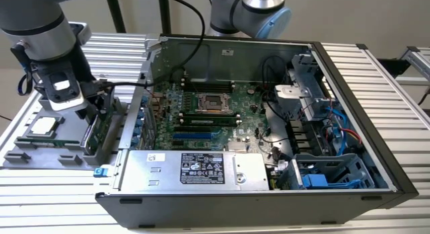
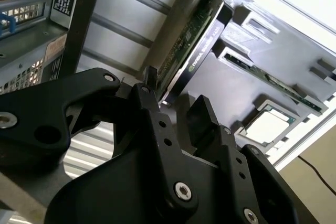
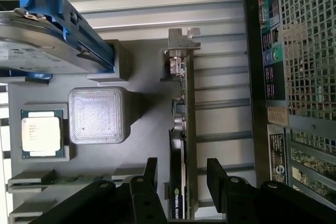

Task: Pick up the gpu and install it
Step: 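Pick up the gpu and move the gpu toward the slot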

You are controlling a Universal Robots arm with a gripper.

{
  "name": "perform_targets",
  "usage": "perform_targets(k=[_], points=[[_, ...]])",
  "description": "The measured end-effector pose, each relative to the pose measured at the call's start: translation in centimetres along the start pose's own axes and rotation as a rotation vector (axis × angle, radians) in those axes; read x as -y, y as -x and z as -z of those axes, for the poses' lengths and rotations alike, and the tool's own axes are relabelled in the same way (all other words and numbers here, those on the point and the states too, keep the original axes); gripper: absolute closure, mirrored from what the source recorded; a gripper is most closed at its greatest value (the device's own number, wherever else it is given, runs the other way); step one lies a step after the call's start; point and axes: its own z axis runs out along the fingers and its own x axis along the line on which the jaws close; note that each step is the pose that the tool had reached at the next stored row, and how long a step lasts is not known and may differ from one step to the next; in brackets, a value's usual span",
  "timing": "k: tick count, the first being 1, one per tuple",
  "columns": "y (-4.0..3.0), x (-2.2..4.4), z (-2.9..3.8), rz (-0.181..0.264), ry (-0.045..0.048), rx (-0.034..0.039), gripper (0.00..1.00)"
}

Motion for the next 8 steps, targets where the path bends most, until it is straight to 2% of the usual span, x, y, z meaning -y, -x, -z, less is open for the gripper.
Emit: perform_targets(k=[8], points=[[-0.01, 0.03, -0.60, 0.000, 0.0000, 0.0001, 0.00]])
